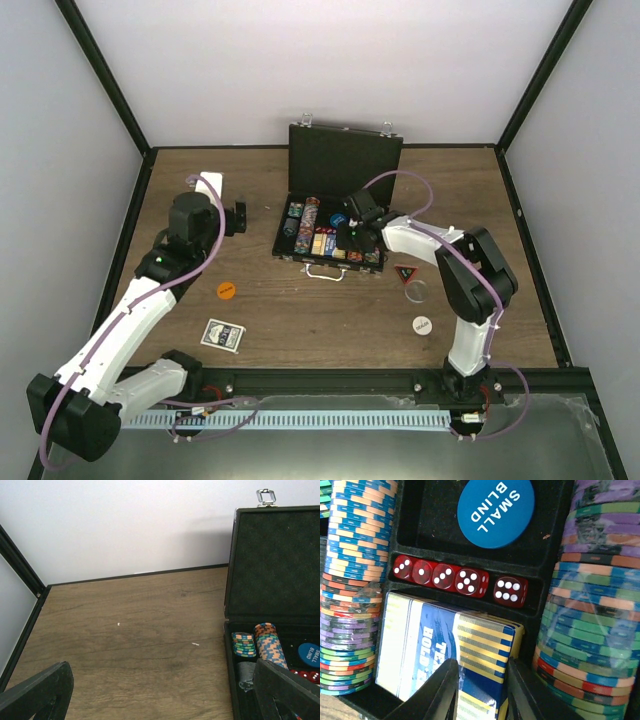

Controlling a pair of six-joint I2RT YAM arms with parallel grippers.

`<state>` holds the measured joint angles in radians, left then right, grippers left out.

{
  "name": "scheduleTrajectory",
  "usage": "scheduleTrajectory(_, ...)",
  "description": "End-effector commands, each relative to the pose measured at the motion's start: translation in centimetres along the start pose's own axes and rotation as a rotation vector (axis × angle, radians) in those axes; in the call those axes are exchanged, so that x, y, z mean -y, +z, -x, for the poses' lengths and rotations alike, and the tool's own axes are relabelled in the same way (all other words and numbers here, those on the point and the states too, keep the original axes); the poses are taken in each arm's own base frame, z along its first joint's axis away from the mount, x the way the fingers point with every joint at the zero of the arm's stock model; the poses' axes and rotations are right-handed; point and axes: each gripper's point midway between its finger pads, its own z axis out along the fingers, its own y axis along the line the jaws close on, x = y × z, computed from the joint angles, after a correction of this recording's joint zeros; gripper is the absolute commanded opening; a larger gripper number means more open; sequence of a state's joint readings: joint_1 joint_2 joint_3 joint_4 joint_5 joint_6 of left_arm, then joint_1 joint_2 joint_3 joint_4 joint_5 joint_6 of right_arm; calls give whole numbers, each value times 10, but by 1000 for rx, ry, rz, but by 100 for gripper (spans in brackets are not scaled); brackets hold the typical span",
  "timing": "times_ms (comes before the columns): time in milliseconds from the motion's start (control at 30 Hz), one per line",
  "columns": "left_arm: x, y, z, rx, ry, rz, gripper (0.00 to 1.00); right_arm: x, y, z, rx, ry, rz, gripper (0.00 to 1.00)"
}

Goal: Pack up texas hold em set

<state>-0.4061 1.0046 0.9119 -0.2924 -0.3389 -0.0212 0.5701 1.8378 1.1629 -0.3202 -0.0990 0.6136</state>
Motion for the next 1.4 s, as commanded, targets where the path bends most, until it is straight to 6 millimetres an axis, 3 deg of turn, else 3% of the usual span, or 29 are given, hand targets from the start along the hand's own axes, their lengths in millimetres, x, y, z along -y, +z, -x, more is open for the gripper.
scheduleTrajectory(0, -1, 3, -3, -1, 9, 8, 100, -17, 9, 2, 6, -50, 6, 27)
scheduleTrajectory(200, 1, 3, -3, -1, 11, 0, 100, -17, -13, 20, 91, -118, -136, 29)
scheduleTrajectory(400, 1, 3, -4, -2, 14, -3, 100, -25, -29, 35, 139, -149, -163, 33)
scheduleTrajectory(633, 2, 4, -5, -6, 15, -7, 100, -23, -9, 15, 69, -146, -131, 32)
scheduleTrajectory(867, 2, 4, -5, -5, 14, -9, 100, -14, 8, -1, 15, -133, -141, 23)
scheduleTrajectory(1100, 4, 5, -6, -10, 14, -15, 100, -8, 27, -16, -40, -123, -137, 23)
scheduleTrajectory(1233, 4, 5, -6, -10, 14, -16, 100, -13, 22, -11, -20, -128, -129, 23)
scheduleTrajectory(1367, 3, 6, -7, -12, 13, -13, 100, -28, -5, 8, 56, -159, -82, 30)
